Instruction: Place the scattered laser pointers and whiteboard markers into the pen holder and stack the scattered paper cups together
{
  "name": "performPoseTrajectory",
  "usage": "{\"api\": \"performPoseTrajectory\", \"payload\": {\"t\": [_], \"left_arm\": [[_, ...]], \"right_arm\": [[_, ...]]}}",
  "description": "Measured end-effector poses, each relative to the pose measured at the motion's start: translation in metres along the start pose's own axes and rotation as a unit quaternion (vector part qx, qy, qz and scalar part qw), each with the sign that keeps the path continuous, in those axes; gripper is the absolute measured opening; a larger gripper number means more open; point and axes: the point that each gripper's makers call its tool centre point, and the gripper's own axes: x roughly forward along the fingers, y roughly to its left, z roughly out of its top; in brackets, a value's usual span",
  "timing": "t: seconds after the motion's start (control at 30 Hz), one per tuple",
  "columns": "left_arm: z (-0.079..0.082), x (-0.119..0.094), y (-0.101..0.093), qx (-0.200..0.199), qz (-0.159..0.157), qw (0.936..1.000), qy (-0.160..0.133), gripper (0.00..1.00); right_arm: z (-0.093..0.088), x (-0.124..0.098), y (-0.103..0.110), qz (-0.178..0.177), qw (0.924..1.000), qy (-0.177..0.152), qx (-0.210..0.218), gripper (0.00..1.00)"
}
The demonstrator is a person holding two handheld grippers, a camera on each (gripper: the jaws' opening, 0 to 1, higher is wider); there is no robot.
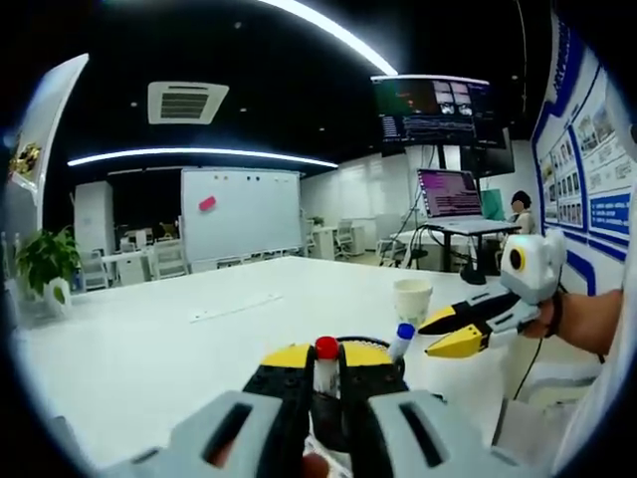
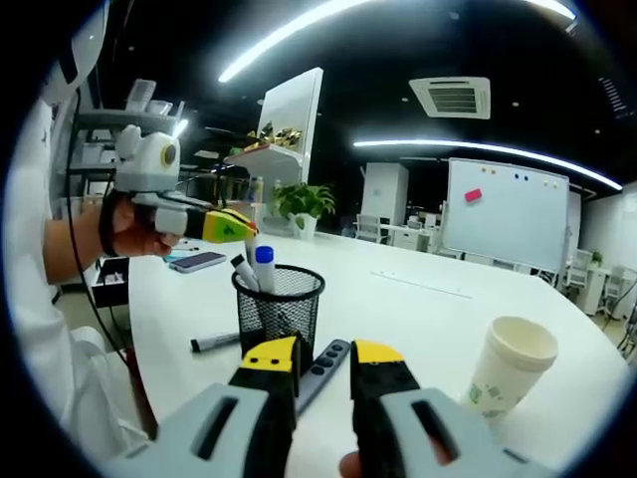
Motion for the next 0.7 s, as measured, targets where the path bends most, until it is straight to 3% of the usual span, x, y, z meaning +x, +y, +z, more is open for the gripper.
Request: {"api": "performPoseTrajectory", "payload": {"t": [0.7], "left_arm": [[-0.0089,0.001,0.0014,-0.005,-0.004,0.9999,0.014,0.11]], "right_arm": [[-0.001,0.0005,0.0001,0.0,1.0,0.001,0.0,0.2]]}}
